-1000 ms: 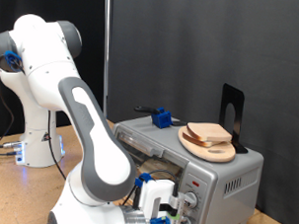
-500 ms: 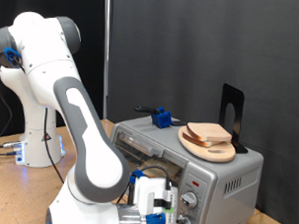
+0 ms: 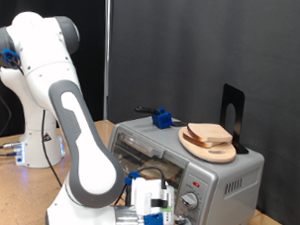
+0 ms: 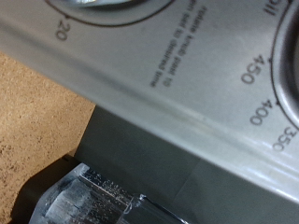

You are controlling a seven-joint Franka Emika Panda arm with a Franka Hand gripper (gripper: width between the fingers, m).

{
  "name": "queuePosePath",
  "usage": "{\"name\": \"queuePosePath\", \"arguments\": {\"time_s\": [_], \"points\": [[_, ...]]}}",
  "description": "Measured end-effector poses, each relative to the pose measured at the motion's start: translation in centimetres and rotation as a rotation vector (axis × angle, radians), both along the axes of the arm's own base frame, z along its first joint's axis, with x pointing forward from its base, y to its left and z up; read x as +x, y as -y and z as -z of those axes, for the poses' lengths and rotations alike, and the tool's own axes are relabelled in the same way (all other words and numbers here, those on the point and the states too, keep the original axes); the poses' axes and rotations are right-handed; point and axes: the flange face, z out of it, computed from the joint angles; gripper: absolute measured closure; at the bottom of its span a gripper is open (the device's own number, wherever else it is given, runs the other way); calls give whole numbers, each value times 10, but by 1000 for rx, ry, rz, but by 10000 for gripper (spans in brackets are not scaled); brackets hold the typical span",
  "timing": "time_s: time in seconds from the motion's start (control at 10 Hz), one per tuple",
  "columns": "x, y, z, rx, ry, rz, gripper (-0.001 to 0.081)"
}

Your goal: Make a piece of toast with the oven

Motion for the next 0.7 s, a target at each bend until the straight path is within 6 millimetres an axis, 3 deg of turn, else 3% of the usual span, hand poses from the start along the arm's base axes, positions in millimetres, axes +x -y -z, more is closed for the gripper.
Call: {"name": "queuePosePath", "arguments": {"time_s": [0.7], "points": [[-2, 0, 2, 1, 35, 12, 705]]}}
